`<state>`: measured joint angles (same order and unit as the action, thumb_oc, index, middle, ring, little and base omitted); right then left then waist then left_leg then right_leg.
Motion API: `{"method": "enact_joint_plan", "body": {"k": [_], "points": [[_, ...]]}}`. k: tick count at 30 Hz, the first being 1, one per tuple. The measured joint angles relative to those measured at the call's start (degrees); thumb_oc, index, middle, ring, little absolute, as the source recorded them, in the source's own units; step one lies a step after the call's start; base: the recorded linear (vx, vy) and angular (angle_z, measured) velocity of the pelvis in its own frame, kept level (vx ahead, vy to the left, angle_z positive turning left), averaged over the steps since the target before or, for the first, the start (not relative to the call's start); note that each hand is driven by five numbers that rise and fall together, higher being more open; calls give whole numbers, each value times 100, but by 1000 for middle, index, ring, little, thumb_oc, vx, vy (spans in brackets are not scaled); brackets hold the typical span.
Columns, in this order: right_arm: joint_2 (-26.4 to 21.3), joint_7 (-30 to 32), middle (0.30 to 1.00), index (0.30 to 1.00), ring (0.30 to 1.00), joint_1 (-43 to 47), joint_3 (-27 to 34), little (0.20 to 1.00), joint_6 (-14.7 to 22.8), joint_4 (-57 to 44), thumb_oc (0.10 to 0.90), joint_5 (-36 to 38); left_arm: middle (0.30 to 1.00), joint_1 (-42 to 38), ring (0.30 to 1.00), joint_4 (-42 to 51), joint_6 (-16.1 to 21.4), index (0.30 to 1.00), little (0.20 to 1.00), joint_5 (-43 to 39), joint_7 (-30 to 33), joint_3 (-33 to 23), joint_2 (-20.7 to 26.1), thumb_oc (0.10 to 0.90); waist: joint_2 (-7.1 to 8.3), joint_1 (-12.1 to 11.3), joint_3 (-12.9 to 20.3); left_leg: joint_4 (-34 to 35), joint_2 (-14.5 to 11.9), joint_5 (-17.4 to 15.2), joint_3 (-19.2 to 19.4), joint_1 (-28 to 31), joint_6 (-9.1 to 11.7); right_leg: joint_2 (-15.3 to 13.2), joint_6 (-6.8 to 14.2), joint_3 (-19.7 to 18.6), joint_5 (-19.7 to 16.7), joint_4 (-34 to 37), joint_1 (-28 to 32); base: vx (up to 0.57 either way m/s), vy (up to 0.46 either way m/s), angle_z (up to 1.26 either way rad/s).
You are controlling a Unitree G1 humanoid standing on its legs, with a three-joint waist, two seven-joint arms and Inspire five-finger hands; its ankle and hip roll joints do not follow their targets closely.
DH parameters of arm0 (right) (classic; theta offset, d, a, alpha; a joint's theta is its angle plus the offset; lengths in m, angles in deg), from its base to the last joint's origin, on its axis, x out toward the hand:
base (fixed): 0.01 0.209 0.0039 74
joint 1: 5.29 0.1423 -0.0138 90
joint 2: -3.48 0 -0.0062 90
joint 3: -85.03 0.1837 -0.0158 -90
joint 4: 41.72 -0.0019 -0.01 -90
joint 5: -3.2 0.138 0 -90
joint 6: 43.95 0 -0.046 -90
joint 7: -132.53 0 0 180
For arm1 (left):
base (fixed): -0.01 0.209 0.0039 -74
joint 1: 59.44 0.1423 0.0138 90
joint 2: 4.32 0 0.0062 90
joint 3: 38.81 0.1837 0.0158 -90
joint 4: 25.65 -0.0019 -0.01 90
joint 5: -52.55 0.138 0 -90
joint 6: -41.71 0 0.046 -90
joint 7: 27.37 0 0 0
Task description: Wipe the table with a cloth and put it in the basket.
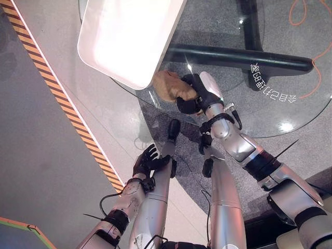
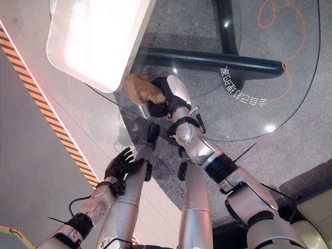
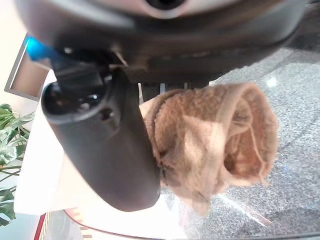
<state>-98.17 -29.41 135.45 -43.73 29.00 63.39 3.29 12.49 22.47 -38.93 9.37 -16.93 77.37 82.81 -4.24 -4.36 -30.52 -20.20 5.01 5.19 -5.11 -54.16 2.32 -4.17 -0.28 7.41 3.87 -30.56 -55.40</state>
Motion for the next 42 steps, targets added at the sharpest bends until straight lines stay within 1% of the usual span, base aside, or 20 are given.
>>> {"method": "enact_joint_plan", "body": {"k": [4,8,13,16,20,23,26,28,30,33,38,42], "points": [[-2,12,300,300,300,0,4,200,-2,0,100,0,900,0,900,0,18,900,900,0,0,-2,5,800,18,5,-6,-2,3,0,-2,3,-1,-2,-1,2,0,1,4,0,0,0],[6,157,300,300,300,-14,5,200,-7,0,100,7,900,0,900,-2,26,900,900,-1,-4,-4,7,800,25,6,-9,-5,4,8,-2,7,-13,-4,-2,2,-2,7,9,0,0,0],[32,539,300,300,300,-36,26,200,-72,37,100,7,900,0,900,-31,71,900,900,-1,-6,-13,12,800,41,7,-14,-90,1,0,-2,11,-33,2,2,2,-14,6,38,0,0,0],[31,751,300,300,300,26,182,200,-128,167,100,9,900,0,900,-66,69,900,900,1,-13,-44,64,800,96,5,-20,-128,-3,-8,-1,10,-44,8,12,2,-47,28,59,-2,-8,-1],[-127,1011,300,300,300,180,483,200,-257,320,100,72,900,0,900,-178,71,900,900,-4,-103,-179,150,800,198,-8,-23,-189,-7,-47,4,0,-75,21,78,-2,-96,100,104,-2,-8,-2],[-285,1227,300,300,300,313,793,200,-259,576,100,264,900,15,900,-223,70,900,900,-5,-122,-190,203,800,206,-7,-25,-176,15,-51,5,-20,-98,14,94,-25,-105,187,115,-4,-3,-1],[-608,1400,300,300,300,385,872,200,-236,647,100,426,900,45,900,-253,89,900,900,-12,-153,-209,261,800,249,8,-37,-178,24,-44,29,-35,-149,17,147,-90,-156,278,113,-10,-8,-7],[-815,1503,300,300,300,396,875,200,-220,650,100,516,900,45,900,-253,124,900,900,-19,-227,-211,326,800,318,29,-49,-184,21,-66,143,-46,-195,18,209,-158,-203,294,106,-6,2,-11],[-871,1597,300,300,300,409,884,200,-203,671,100,633,900,56,900,-255,137,900,900,-26,-251,-211,366,800,337,76,-48,-184,29,-67,150,-51,-207,9,211,-180,-227,330,113,-4,4,-7],[-874,1673,300,300,300,433,964,200,-148,708,100,705,900,61,900,-254,154,900,900,-42,-265,-212,418,800,350,145,-53,-193,38,-80,183,-82,-284,4,240,-208,-257,410,118,-4,5,-4],[-908,1872,300,300,300,459,973,200,18,863,100,966,900,62,900,-295,221,900,900,-57,-319,-211,418,800,375,134,-54,-193,39,-108,289,-76,-327,1,299,-312,-298,475,123,-3,3,-7],[-932,1963,300,300,300,460,1063,200,15,932,100,1141,900,62,900,-311,236,900,900,-59,-349,-213,420,800,378,133,-54,-192,50,-105,301,-69,-337,-12,311,-324,-307,484,131,-1,3,-1]]}}
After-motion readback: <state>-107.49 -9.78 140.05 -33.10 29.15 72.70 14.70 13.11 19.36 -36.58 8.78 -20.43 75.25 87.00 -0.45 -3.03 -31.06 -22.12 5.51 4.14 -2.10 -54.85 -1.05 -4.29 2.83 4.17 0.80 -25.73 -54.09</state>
